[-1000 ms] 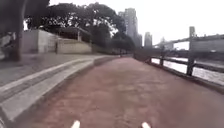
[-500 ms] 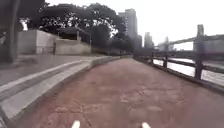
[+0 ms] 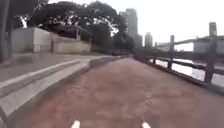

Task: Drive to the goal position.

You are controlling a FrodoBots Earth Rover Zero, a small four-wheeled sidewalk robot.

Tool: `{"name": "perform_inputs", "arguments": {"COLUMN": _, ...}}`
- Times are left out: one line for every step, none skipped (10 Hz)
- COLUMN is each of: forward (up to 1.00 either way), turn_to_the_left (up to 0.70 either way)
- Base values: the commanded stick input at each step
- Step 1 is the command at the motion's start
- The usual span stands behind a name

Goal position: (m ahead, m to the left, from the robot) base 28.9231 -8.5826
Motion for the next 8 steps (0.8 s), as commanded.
{"name": "perform_inputs", "arguments": {"forward": 0.70, "turn_to_the_left": 0.00}}
{"name": "perform_inputs", "arguments": {"forward": 0.70, "turn_to_the_left": 0.00}}
{"name": "perform_inputs", "arguments": {"forward": 0.70, "turn_to_the_left": 0.00}}
{"name": "perform_inputs", "arguments": {"forward": 0.70, "turn_to_the_left": 0.00}}
{"name": "perform_inputs", "arguments": {"forward": 0.70, "turn_to_the_left": 0.00}}
{"name": "perform_inputs", "arguments": {"forward": 0.70, "turn_to_the_left": 0.00}}
{"name": "perform_inputs", "arguments": {"forward": 0.70, "turn_to_the_left": 0.00}}
{"name": "perform_inputs", "arguments": {"forward": 0.70, "turn_to_the_left": 0.00}}
